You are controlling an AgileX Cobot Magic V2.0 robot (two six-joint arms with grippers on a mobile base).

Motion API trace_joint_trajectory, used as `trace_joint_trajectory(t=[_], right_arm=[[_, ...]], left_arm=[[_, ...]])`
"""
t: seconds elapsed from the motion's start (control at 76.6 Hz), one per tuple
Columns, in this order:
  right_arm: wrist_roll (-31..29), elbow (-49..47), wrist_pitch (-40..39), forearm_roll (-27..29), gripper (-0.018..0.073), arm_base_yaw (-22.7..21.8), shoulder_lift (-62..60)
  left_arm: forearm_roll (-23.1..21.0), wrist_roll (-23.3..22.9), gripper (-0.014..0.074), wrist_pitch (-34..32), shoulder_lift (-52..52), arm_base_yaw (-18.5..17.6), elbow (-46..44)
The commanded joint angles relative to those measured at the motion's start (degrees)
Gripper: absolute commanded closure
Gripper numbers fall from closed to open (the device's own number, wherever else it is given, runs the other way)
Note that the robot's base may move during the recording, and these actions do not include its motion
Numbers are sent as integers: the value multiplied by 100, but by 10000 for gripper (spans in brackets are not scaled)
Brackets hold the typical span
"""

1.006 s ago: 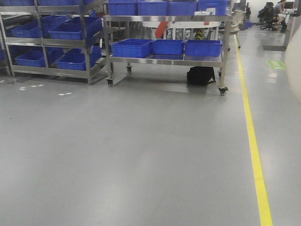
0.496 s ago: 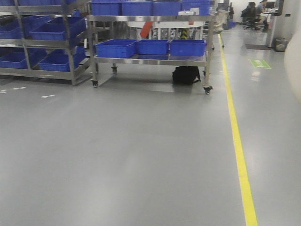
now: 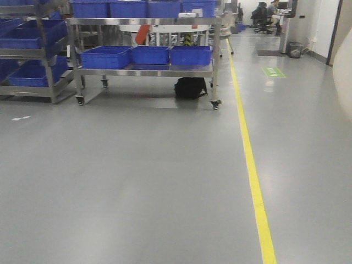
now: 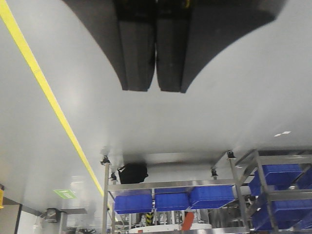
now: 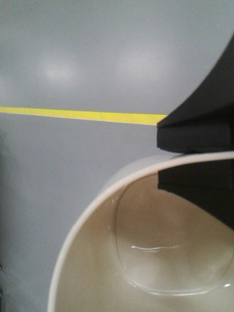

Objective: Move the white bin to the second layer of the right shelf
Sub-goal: 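Drive the base away from the table holding the bin in the right gripper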

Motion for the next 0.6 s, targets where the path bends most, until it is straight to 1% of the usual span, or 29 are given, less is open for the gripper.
trace_joint_trajectory(t=[0.0, 0.588], right_arm=[[-15, -184, -530, -37, 531, -38, 12], [-15, -184, -530, -37, 531, -38, 12]], left_arm=[[0, -30, 512, -491, -79, -19, 211], [0, -30, 512, -491, -79, -19, 211]])
